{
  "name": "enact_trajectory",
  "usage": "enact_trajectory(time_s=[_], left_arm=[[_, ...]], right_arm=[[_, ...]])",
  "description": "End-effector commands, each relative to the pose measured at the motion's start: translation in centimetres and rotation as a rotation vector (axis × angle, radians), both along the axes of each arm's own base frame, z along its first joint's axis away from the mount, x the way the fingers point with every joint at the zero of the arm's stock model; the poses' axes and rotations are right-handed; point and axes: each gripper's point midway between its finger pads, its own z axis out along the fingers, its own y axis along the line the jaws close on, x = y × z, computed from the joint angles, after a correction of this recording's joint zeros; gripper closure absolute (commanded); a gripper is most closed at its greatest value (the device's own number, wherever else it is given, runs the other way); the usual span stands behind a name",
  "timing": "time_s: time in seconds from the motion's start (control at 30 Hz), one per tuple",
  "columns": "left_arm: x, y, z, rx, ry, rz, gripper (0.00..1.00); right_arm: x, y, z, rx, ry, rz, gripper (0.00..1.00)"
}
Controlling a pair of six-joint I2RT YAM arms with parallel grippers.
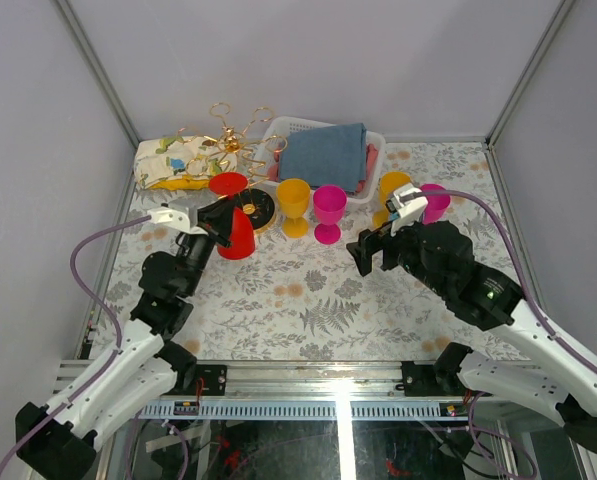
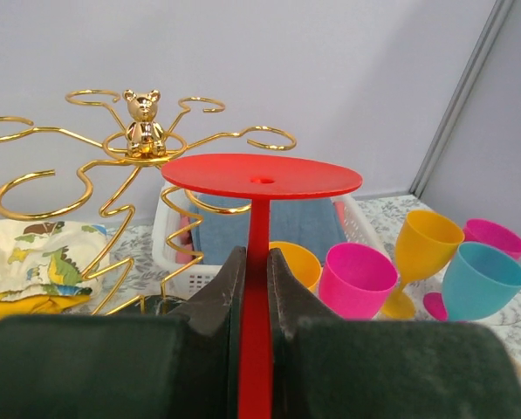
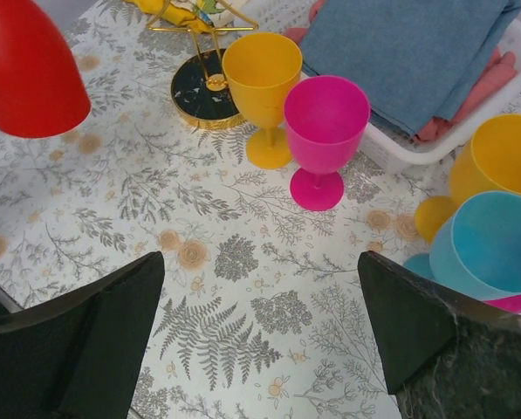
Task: Place the wine glass upside down on the wine glass rack
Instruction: Turn the wine glass upside down at the wine rack.
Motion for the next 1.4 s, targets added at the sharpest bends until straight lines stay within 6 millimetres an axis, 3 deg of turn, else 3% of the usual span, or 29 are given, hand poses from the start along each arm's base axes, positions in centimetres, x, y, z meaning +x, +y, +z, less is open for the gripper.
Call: enact_trajectory(time_s=[0.0,0.17,0.37,0.53,0.77,0.97,1.1,1.37], left_arm=[[-0.7,-0.9,2.6,-0.118,-0.080,-0.112,1.00],[-0.8,-1.1,3.0,-0.105,-0.072,-0.127,1.00],[-0.8,-0.4,2.6,-0.101,-0.068,-0.092,1.00],[-0.3,0.4,2.3,-0.137,-0.073,-0.093,1.00],[0.5,1.3,2.0,-0.134,-0.090,-0.092,1.00],[1.2,2.3,1.3,-0.138,-0.089,-0.077,1.00],[1.8,2.1,1.3,-0.131,-0.098,-0.099,1.00],[3.3,1.5,1.1,-0.113,-0.103,-0.126,1.00]], right_arm=[[-1.2,0.5,2.0,0.019,0.001,0.076,0.01],[-2.2,0.6,-1.5,-0.081,0.205,0.079,0.00],[-3.8,0.0,-4.2,-0.098,0.414,0.005,0.01],[-3.5,-1.4,-4.1,-0.084,0.420,-0.095,0.01],[-4.2,0.4,-4.9,-0.038,0.457,-0.013,0.01],[-3.1,0.2,-4.2,-0.075,0.305,0.042,0.01],[-3.3,-0.1,-3.9,-0.097,0.283,0.064,0.01],[-4.4,1.2,-4.5,-0.088,0.308,0.158,0.01]])
